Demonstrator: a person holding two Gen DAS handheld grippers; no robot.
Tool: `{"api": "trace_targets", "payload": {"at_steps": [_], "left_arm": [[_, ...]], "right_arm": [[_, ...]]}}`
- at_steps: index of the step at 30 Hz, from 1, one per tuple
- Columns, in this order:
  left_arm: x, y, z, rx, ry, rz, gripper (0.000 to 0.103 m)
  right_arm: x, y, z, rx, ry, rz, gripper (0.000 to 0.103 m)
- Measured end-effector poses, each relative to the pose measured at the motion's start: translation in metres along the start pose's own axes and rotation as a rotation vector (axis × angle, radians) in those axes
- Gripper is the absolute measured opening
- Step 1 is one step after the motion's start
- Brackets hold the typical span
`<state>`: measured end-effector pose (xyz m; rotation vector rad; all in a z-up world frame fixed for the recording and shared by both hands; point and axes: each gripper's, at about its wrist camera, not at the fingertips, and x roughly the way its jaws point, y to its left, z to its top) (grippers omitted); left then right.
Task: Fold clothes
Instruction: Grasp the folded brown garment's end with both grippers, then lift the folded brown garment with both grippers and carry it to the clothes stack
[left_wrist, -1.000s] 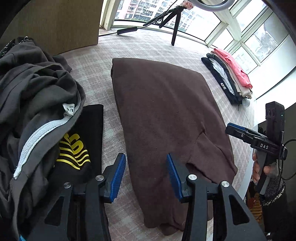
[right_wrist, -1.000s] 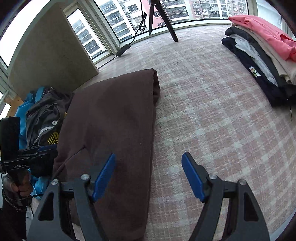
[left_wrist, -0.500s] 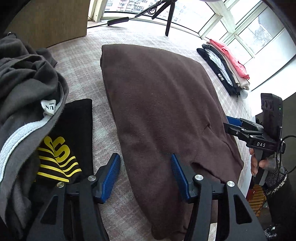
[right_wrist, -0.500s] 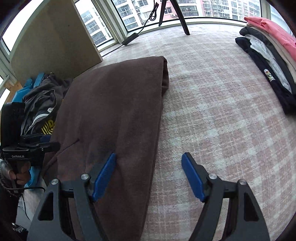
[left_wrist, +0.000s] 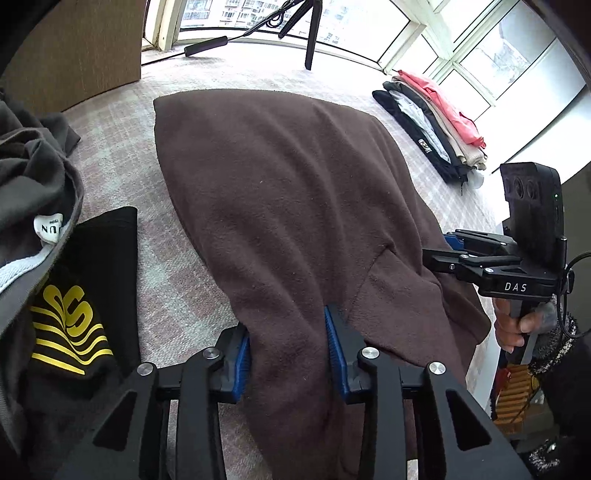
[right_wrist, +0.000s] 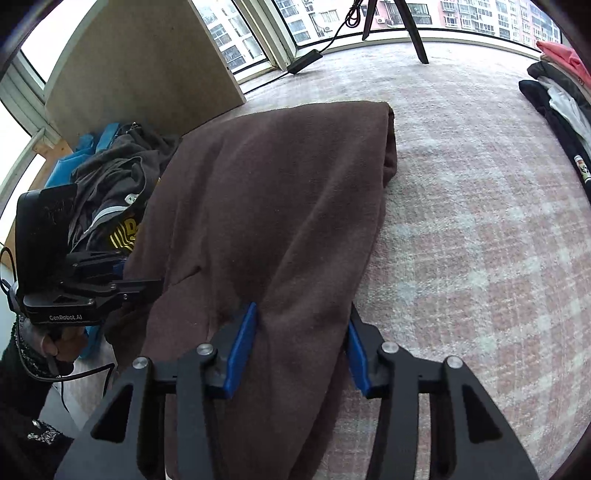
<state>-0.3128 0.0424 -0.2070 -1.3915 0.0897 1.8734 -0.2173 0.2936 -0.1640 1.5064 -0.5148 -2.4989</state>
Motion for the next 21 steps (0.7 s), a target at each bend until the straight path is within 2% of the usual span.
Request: {"api": "trace_targets", "payload": {"at_steps": [6,7,9,12,15,21], "left_arm": [[0.0,-0.002,0.0,0.008,0.001,0.003,0.03],[0.0,-0.002,0.0,0.001,-0.002,0.002,0.029],[0.0,-0.003,0.0,-0.01,-0.009,0.001,0.028],[-0.003,-0.008,0.0,-0.019,-0.024,-0.007,0.026],[-0.008,-0.012,0.002,-0.031,-0.038,-0.031,0.023],[-0.044,-0.027,0.014,-0.051,-0.104,-0.1,0.022]], "right_arm": [[-0.001,0.006,-0.004,0.016,-0.024,-0.046,0.045],[-0.002,0.006,-0.005,0.022,-0.027,-0.049,0.043],[-0.004,0.005,-0.008,0.034,-0.033,-0.05,0.032],[0.001,0.008,-0.005,0.045,-0.04,-0.026,0.027],[-0.003,0.015,-0.002,0.056,-0.064,0.041,0.024],[-0.033,0.036,0.007,0.06,-0.163,0.124,0.022]]}}
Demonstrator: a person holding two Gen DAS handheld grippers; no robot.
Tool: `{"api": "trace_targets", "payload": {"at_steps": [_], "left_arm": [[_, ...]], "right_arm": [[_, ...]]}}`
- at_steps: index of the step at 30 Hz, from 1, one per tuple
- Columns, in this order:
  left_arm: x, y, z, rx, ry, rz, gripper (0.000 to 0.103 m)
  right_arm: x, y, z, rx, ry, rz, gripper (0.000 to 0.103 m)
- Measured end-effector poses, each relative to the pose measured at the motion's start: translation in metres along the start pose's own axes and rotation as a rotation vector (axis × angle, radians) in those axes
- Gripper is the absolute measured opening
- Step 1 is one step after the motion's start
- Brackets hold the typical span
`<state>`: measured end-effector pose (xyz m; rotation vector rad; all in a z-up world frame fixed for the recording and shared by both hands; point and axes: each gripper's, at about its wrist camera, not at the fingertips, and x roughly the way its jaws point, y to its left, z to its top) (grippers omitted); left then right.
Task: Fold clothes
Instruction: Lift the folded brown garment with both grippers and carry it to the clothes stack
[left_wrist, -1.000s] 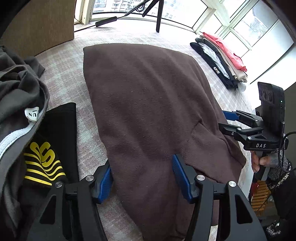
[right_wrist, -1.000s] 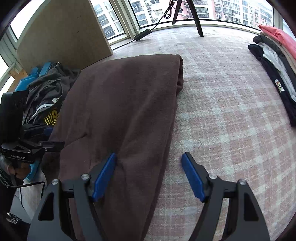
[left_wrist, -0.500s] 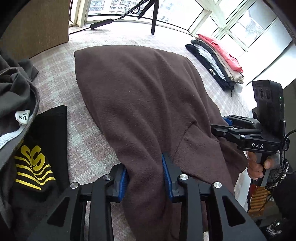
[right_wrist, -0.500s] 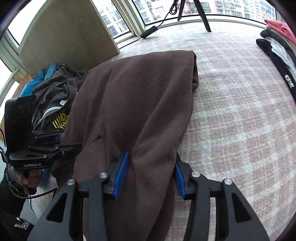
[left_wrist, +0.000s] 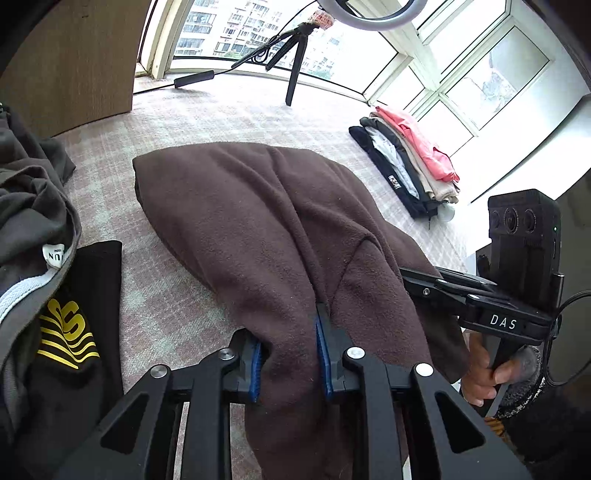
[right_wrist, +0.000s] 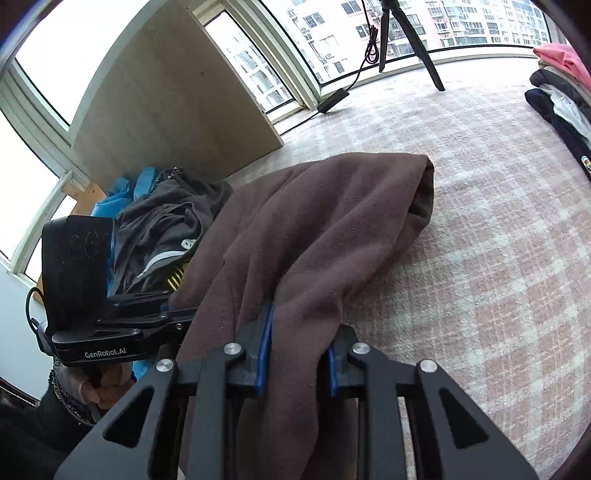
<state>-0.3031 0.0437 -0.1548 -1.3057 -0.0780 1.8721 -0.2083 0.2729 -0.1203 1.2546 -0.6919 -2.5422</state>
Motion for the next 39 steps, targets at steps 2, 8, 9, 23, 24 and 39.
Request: {"api": "trace_targets", "payload": {"at_steps": [2,8,9,23,24,39], "left_arm": [[-0.011,-0.011,0.004,0.004,-0.015,-0.014,0.022],[-0.033,-0.068,0.008,0.113,-0.064,-0.031,0.022],[-0.033,-0.076,0.009,0.121,-0.069,-0.034,0.021],[0.024,-0.221,0.082,0.245,-0.143,-0.031,0.021],[0.033,-0.235,0.093,0.251,-0.156,-0.027,0.021],[0.194,-0.374,0.249,0.246,-0.218,0.041,0.021]], "right_arm": [[-0.01,0.009,0.007,-0.012,-0.027,0.007,0.022],[-0.054,0.032,0.012,-0.081,-0.09,-0.011,0.022],[-0.06,0.033,0.012,-0.086,-0.097,-0.018,0.022],[-0.171,-0.051,0.059,-0.178,-0.178,-0.077,0.022],[-0.182,-0.063,0.069,-0.195,-0.183,-0.081,0.022],[-0.263,-0.272,0.227,-0.316,-0.136,-0.144,0.022]]}}
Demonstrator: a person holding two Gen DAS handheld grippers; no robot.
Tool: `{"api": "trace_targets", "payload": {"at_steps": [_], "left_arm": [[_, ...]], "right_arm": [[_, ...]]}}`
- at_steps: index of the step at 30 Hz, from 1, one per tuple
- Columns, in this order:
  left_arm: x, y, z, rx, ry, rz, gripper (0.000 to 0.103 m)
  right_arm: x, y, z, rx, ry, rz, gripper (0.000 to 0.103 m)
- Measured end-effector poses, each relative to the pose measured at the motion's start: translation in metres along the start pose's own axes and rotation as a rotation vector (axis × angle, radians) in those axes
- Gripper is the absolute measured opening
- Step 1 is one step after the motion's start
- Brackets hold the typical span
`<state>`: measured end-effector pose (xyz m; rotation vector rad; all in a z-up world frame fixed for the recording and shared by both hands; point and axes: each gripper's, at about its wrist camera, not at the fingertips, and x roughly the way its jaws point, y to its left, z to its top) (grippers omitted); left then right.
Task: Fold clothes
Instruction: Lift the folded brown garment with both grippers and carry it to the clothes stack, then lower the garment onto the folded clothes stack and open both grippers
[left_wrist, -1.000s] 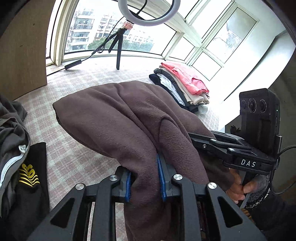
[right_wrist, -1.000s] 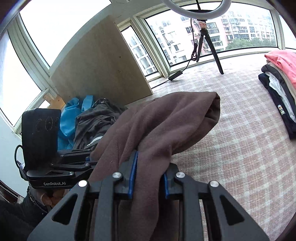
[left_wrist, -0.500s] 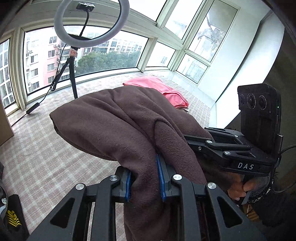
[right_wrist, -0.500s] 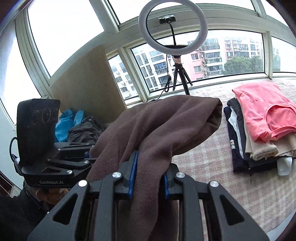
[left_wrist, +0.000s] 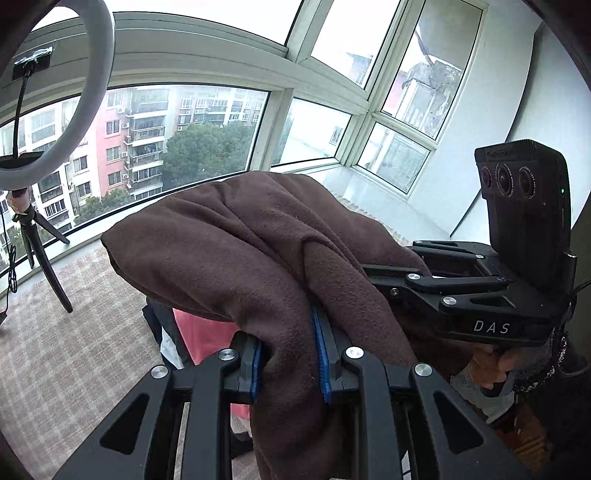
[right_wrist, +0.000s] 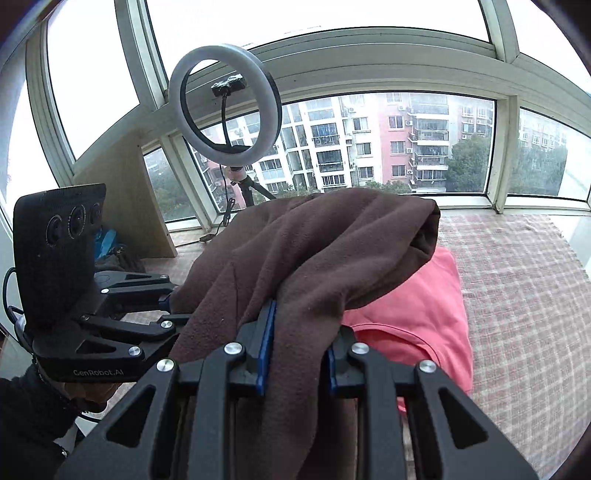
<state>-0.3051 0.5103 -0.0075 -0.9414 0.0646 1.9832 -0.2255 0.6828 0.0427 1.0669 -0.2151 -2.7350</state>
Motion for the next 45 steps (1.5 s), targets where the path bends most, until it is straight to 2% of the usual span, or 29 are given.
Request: {"api": "trace_targets", "payload": {"at_steps": [4,8,10,11,13,16,18,20,23,25,28,30,33,36,39,42,45], "left_arm": [[0.041,0.008,0.007,-0.001,0.026,0.038,0.022],[0.077,0.056,-0.025,-0.112,0.158,0.12,0.022],[0.071,0.067,-0.036,-0.152,0.166,0.091,0.023],[0.068,0.068,-0.037,-0.152,0.169,0.085,0.023],[0.062,0.057,-0.033,-0.096,0.183,0.12,0.027],[0.044,0.044,-0.028,-0.035,0.196,0.152,0.029],[0.023,0.04,-0.027,-0.015,0.178,0.167,0.031],[-0.002,0.041,-0.026,-0.006,0.133,0.173,0.036],[-0.025,0.042,-0.013,0.025,0.055,0.183,0.036],[-0.015,0.042,0.001,0.038,0.036,0.153,0.036],[0.015,0.041,0.004,0.068,0.056,0.101,0.036],[0.042,0.048,-0.005,0.077,0.106,0.121,0.036],[0.079,0.061,-0.018,0.061,0.183,0.131,0.039],[0.075,0.065,-0.017,0.011,0.188,0.103,0.04],[0.05,0.057,-0.003,0.032,0.166,0.124,0.038],[0.036,0.054,0.023,0.044,0.102,0.132,0.042],[0.05,0.061,0.046,0.026,0.073,0.155,0.042]], "right_arm": [[0.032,-0.04,0.005,-0.049,0.053,-0.026,0.022],[0.072,-0.086,-0.015,-0.072,0.159,-0.108,0.022],[0.076,-0.116,-0.035,0.023,0.181,-0.071,0.022],[0.071,-0.124,-0.038,0.062,0.161,-0.018,0.022],[0.064,-0.124,-0.037,0.069,0.131,0.023,0.023],[0.06,-0.114,-0.029,0.003,0.176,-0.002,0.026],[0.05,-0.11,-0.025,-0.037,0.201,-0.015,0.027],[0.034,-0.111,-0.019,-0.062,0.175,-0.049,0.027],[0.008,-0.111,-0.007,-0.063,0.077,-0.176,0.027],[-0.001,-0.099,-0.002,-0.09,0.019,-0.137,0.027],[0.018,-0.085,-0.001,-0.107,0.057,-0.036,0.025],[0.043,-0.089,-0.013,-0.134,0.128,-0.079,0.025],[0.073,-0.131,-0.036,-0.051,0.19,-0.084,0.023],[0.074,-0.156,-0.036,0.037,0.192,-0.016,0.023],[0.066,-0.142,-0.026,-0.052,0.223,-0.031,0.023],[0.047,-0.135,0.0,-0.069,0.154,-0.022,0.026],[0.053,-0.139,0.032,-0.038,0.071,-0.056,0.026]]}}
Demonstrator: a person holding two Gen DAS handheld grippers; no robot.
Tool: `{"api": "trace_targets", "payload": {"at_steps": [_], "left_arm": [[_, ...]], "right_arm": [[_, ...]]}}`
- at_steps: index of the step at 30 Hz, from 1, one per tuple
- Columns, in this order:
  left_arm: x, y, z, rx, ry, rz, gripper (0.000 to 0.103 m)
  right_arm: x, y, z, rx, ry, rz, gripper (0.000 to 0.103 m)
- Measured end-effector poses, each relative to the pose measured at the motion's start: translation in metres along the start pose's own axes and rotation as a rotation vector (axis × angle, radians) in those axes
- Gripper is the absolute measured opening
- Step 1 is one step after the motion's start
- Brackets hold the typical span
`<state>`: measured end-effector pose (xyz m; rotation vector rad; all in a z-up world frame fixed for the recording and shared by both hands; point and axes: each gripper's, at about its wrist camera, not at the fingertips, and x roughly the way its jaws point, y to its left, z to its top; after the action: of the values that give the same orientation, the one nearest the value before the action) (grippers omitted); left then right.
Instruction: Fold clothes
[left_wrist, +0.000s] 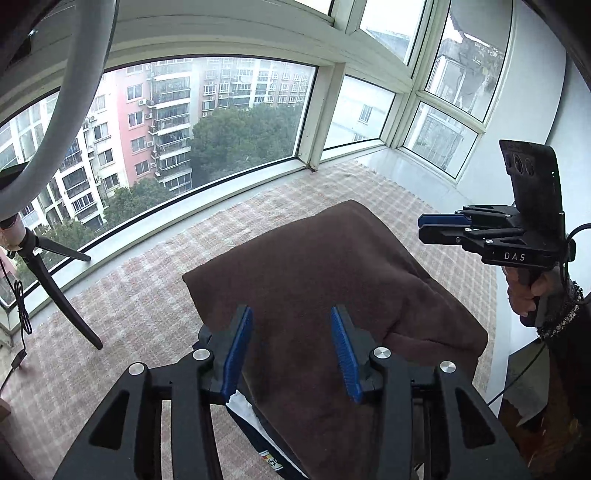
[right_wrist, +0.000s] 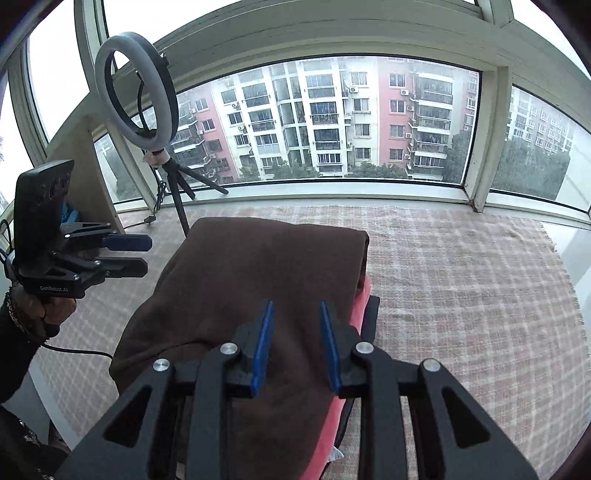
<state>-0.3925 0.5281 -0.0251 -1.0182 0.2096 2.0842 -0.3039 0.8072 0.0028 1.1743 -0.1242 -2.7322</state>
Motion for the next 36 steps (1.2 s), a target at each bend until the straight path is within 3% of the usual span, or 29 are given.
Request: {"api": "trace_targets", "payload": {"at_steps": [2,5,7,9,14,16,19,22,25,26,28,34,36], "left_arm": [[0.022,0.006,0.008,-0.008,0.015,0.025,0.042],[0.062,0.024,0.009,-0.038,0.07,0.027,0.045],[0.07,0.035,0.007,-0.099,0.076,0.004,0.045],[0.07,0.043,0.007,-0.148,0.075,-0.016,0.045],[0.003,0.019,-0.007,-0.048,0.014,0.016,0.043],[-0.022,0.0,-0.027,0.004,-0.012,0.024,0.044],[-0.048,-0.027,-0.064,0.052,-0.022,-0.025,0.044],[-0.048,-0.047,-0.097,0.086,0.021,-0.092,0.044],[-0.024,-0.055,-0.121,0.159,0.117,-0.045,0.045],[-0.02,-0.051,-0.127,0.155,0.145,-0.021,0.046],[-0.024,-0.038,-0.134,0.091,0.168,-0.036,0.046],[-0.084,-0.019,-0.159,0.014,0.135,-0.001,0.044],[-0.106,-0.019,-0.17,-0.009,0.124,0.021,0.046]], "right_arm": [[0.023,-0.001,0.018,0.002,-0.006,-0.038,0.026],[0.081,-0.009,0.027,-0.036,0.09,-0.172,0.026],[0.109,-0.026,0.023,0.005,0.159,-0.183,0.026],[0.113,-0.036,0.019,0.034,0.166,-0.179,0.028],[0.047,-0.022,0.011,-0.019,0.097,-0.268,0.03],[0.011,-0.006,-0.002,-0.038,0.049,-0.221,0.03],[-0.028,0.024,-0.039,-0.066,0.007,-0.144,0.03],[-0.037,0.039,-0.073,-0.032,0.037,-0.054,0.03],[-0.024,0.043,-0.097,-0.065,0.124,-0.076,0.03],[-0.021,0.04,-0.104,-0.086,0.152,-0.116,0.03],[-0.025,0.028,-0.114,-0.038,0.185,-0.102,0.03],[-0.079,0.022,-0.127,0.083,0.108,-0.213,0.033],[-0.091,0.037,-0.137,0.121,0.087,-0.224,0.044]]}}
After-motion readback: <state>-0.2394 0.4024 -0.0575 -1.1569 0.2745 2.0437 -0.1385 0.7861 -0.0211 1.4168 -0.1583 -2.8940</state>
